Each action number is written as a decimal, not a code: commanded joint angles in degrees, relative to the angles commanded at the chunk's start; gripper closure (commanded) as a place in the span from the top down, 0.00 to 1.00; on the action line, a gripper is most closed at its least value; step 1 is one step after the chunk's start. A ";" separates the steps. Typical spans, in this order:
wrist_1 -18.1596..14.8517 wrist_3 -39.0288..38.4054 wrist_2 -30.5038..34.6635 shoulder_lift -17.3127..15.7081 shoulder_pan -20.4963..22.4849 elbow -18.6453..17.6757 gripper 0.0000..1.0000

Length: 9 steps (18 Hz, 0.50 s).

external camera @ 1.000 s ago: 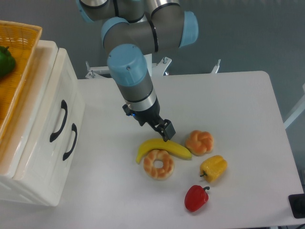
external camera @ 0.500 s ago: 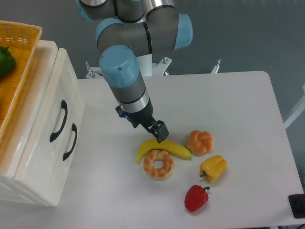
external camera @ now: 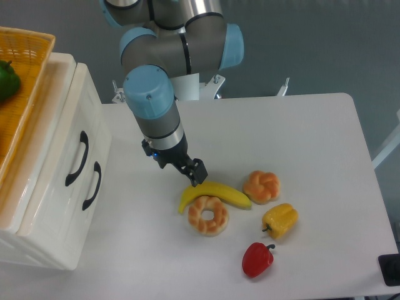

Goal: Slide open the top white drawer
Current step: 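Move the gripper from above the toy food toward the white cabinet's upper drawer handle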

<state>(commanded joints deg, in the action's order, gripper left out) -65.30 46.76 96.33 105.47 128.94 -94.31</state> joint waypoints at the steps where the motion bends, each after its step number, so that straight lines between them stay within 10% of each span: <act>1: 0.09 -0.09 0.00 0.00 0.00 0.09 1.00; 9: -0.09 -12.11 -2.72 0.70 -2.55 1.23 1.00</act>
<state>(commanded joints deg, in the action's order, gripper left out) -65.39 34.64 93.61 106.17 126.39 -93.08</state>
